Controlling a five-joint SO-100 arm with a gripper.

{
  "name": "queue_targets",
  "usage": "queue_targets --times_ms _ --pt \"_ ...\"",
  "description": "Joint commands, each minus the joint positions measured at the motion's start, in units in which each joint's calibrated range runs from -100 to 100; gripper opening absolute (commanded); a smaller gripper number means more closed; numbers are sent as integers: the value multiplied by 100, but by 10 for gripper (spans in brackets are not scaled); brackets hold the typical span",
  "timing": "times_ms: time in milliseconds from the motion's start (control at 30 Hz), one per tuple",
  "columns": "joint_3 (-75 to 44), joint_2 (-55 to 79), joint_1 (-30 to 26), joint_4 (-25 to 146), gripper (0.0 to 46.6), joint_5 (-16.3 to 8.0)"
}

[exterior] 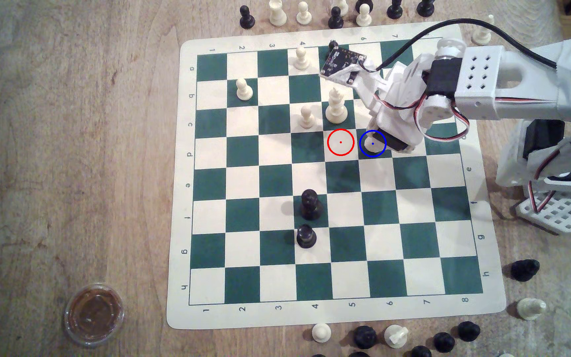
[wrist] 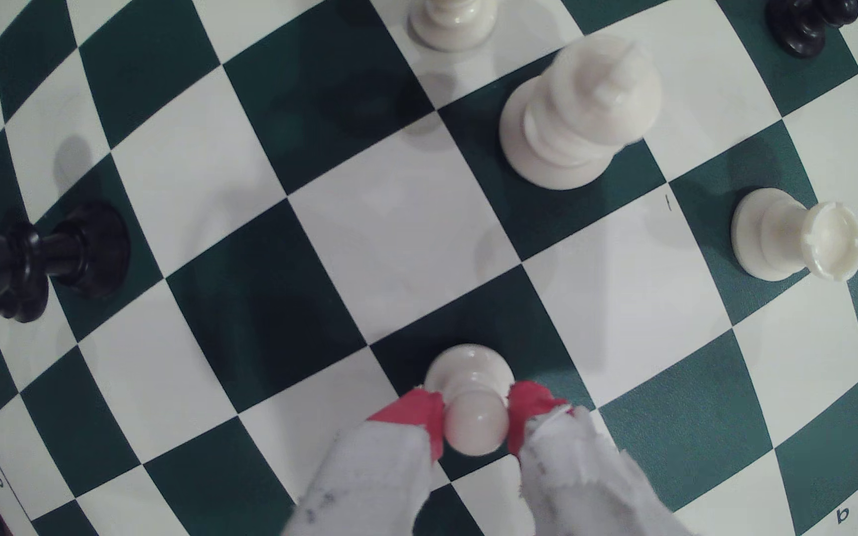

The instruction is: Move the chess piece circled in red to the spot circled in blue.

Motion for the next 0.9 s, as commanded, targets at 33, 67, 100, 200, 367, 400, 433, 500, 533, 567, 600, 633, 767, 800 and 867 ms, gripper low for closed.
queue_targets --times_ms 33,67,100,200,367,400,433,500,533,567,600,633,767,800,867 --pt "-49 -33 69 -59 28 34" --pt "-49 -25 69 -59 28 39" --pt "-49 -8 69 -59 29 44" --pt "-49 1 69 -59 30 63" --pt "-22 137 69 -182 66 73" --pt "-22 145 77 -190 73 73" --pt "-22 145 77 -190 78 78" --pt "5 120 93 -190 97 112" --pt "5 120 100 -190 107 117" --pt "14 111 108 -190 125 117" --pt "23 94 116 -190 144 117" --pt "41 9 140 -198 208 54" --pt "77 -364 187 80 286 20" --pt "77 -449 194 154 286 34" --pt "87 -610 226 326 286 63"
